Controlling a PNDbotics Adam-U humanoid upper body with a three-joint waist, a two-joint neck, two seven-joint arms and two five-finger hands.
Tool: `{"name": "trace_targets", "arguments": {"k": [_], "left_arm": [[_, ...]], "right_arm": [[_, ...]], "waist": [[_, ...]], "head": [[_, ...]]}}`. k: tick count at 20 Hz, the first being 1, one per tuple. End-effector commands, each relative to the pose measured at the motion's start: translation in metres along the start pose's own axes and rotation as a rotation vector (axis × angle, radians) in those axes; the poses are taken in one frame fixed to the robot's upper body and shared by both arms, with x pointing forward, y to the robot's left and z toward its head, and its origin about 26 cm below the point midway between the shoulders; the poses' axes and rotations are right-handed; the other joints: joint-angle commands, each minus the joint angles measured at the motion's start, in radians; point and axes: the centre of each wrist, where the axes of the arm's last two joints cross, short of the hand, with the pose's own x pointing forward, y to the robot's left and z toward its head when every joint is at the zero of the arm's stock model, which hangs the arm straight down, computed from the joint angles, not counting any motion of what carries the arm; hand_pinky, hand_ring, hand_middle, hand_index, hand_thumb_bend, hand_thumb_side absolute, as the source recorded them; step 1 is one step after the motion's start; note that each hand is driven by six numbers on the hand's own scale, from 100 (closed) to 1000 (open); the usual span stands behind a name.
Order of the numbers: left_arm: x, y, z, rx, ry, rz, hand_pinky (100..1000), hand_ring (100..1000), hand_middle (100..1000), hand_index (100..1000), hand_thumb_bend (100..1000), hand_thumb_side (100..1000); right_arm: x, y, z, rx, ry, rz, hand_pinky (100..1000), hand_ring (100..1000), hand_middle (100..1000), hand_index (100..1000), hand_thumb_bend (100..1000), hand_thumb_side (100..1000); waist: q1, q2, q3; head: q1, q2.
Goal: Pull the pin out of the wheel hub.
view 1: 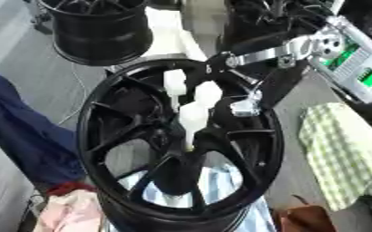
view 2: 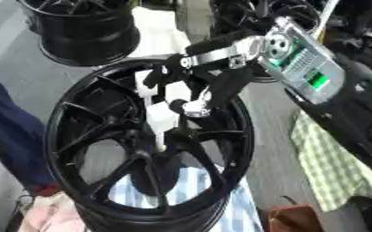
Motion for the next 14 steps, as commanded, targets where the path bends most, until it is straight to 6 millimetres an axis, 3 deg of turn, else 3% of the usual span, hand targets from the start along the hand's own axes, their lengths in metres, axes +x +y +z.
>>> {"name": "trace_targets", "arguments": {"k": [1, 6, 14], "left_arm": [[0.007, -0.002, -0.005, -0.024, -0.016, -0.019, 897, 815, 852, 901, 100, 847], [0.006, -0.002, -0.005, -0.025, -0.015, -0.015, 896, 814, 852, 901, 100, 848], [0.005, -0.002, -0.005, -0.027, -0.012, -0.012, 896, 814, 852, 901, 100, 849]], "right_arm": [[-0.004, -0.008, -0.004, -0.008, 0.025, 0.032, 947, 961, 939, 1000, 100, 556], [-0.028, -0.007, -0.011, -0.007, 0.090, 0.014, 947, 961, 940, 1000, 100, 572], [-0.061, -0.003, -0.004, -0.014, 0.200, -0.004, 956, 973, 955, 1000, 100, 582]], "waist": [[0.008, -0.004, 0.001], [0.012, -0.004, 0.006], [0.013, -0.003, 0.009]], "head": [[-0.007, -0.003], [-0.013, -0.003], [-0.015, -0.003]]}}
